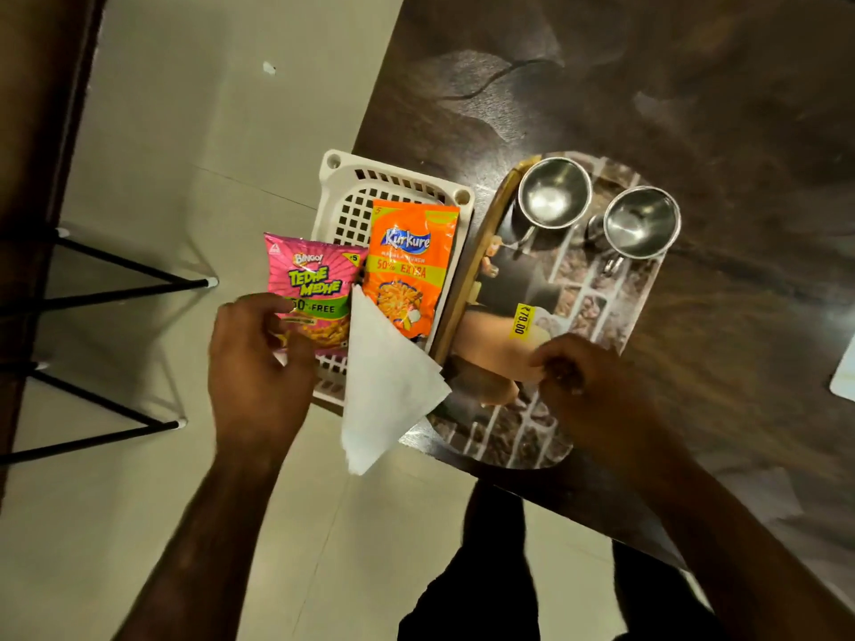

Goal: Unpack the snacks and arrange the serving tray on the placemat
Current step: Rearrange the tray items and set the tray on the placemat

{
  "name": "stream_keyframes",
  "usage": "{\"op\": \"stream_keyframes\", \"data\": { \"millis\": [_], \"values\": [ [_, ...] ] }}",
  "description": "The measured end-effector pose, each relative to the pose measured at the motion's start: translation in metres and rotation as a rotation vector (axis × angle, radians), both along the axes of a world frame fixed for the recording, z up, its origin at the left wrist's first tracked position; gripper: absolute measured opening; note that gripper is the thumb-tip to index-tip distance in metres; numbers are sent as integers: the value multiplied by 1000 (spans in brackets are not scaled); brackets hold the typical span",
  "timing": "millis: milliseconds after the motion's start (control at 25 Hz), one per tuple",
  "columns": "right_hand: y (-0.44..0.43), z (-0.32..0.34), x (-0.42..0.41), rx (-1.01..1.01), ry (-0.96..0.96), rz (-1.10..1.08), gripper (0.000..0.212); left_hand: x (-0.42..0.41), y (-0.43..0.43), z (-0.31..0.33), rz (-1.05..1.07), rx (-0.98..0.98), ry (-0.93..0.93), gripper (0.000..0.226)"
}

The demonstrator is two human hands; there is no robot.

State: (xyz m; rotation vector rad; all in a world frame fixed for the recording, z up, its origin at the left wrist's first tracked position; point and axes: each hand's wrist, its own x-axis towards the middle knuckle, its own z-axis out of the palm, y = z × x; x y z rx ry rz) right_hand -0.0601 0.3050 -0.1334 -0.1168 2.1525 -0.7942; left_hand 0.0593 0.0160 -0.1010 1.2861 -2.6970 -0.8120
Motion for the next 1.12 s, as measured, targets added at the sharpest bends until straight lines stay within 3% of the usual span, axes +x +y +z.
{"op": "stream_keyframes", "data": {
  "millis": [80, 160, 280, 360, 440, 600, 680, 760, 840, 960, 1040, 1120],
  "values": [
    [-30, -1, 11, -85, -94, 89, 26, 8, -4, -4, 27, 137, -91, 17],
    [-55, -8, 15, -97, -185, 168, 27, 12, 10, -12, -31, 310, -249, 6],
    [-77, -16, 18, -71, -230, 199, 31, 12, 38, -27, -120, 324, -422, 26],
    [-81, -20, 20, -72, -261, 165, 34, 7, 44, -32, -93, 300, -412, 30],
    [-75, -22, 22, -75, -293, 127, 30, 6, 43, -28, -13, 417, -305, 25],
    [-60, 1, 18, -286, -566, -453, 7, 0, 44, -7, 325, 1020, 89, 21],
    [-50, 15, 17, -464, -808, -675, 18, -7, 53, -4, 385, 1221, 119, 27],
    [-42, 23, 19, -554, -914, -777, 33, -17, 67, -6, 418, 1319, 120, 32],
    [-41, 25, 27, -532, -810, -820, 39, -22, 86, -9, 414, 1406, 129, 37],
    [-49, 30, 27, -406, -442, -914, 19, -24, 125, -6, 314, 1573, 140, 40],
    [-43, 27, 26, -407, -372, -966, 42, -27, 141, -3, 325, 1583, 153, 39],
    [-31, 27, 27, -501, -462, -943, 63, -32, 143, -2, 413, 1534, 205, 47]
  ]
}}
